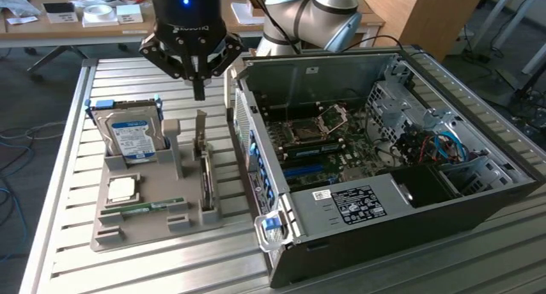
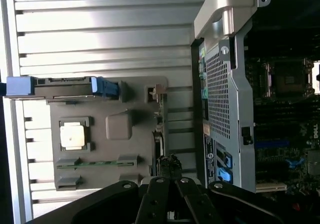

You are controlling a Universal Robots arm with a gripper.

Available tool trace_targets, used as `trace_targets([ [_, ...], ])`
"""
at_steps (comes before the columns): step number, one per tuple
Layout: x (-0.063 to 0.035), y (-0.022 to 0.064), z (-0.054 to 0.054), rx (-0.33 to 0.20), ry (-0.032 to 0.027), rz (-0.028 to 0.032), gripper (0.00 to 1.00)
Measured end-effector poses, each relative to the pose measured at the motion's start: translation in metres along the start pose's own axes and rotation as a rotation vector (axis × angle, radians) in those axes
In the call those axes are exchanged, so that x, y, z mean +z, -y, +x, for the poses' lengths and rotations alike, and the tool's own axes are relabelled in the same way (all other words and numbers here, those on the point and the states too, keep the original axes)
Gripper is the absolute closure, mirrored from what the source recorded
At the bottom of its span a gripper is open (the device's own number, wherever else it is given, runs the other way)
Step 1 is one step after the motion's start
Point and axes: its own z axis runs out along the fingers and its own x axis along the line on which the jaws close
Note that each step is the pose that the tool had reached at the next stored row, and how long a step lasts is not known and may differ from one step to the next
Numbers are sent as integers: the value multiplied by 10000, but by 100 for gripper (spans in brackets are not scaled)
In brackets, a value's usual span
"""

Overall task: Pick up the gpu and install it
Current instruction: 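Reach for the gpu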

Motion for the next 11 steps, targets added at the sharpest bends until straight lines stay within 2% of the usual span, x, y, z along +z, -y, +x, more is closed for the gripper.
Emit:
trace_targets([
  [6, -6, 137, 18, -1, 0, 0, 89],
  [11, -9, 218, 36, -1, 0, 0, 89],
])
